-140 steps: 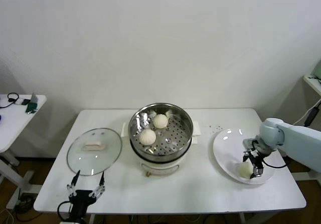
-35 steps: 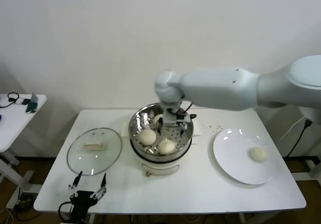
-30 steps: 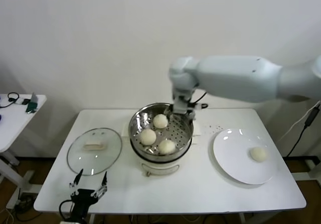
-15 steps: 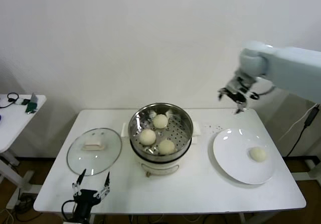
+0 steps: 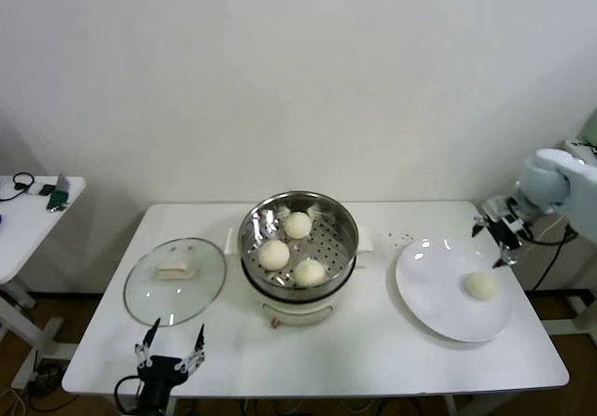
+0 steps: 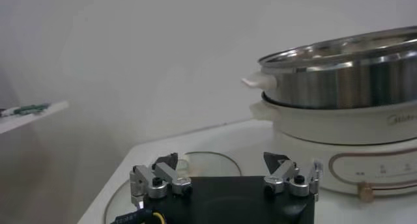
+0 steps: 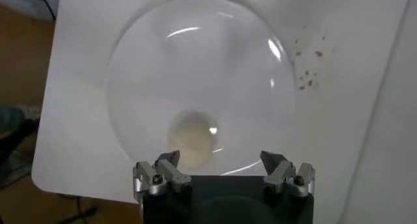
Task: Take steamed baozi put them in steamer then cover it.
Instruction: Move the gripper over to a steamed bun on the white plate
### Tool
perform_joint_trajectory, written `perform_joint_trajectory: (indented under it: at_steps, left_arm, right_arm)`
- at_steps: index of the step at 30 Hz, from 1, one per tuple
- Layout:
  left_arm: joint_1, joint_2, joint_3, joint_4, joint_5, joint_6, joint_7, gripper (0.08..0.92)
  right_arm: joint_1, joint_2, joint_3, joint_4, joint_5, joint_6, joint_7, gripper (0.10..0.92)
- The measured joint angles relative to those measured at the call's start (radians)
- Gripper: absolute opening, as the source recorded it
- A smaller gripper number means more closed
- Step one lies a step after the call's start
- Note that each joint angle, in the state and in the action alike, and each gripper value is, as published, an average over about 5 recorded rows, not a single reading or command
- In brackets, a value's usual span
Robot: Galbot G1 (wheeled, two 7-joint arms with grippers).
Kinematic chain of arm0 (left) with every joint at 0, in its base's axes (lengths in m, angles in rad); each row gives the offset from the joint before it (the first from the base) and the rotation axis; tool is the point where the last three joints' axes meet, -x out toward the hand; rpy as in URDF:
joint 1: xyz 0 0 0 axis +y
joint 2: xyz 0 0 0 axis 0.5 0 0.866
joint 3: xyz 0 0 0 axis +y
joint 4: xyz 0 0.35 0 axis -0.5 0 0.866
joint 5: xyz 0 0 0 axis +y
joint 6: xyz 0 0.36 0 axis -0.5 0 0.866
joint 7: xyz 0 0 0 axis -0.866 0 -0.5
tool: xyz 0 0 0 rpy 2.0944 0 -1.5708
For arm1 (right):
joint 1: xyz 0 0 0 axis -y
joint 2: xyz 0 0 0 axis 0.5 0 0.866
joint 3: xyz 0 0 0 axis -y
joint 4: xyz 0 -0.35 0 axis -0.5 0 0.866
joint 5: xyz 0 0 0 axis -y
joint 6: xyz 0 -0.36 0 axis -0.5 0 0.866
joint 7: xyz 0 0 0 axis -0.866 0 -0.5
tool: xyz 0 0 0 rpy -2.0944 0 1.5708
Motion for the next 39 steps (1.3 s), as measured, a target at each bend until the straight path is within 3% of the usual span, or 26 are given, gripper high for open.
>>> perform_joint_trajectory:
  at_steps: [14, 39]
  left_arm:
    - [-0.004, -0.014, 0.009, 0.006, 0.039, 0.013, -0.002, 0.823]
    - [-0.013, -0.028, 0.006, 0.025, 0.058, 0.018, -0.012, 0.823]
  right_arm:
    - [-0.297, 0.046, 0.326, -0.166, -0.118, 0.014, 0.0, 0.823]
    - [-0.383, 0.189, 0.414, -0.335, -0.18, 0.033, -0.018, 0.821]
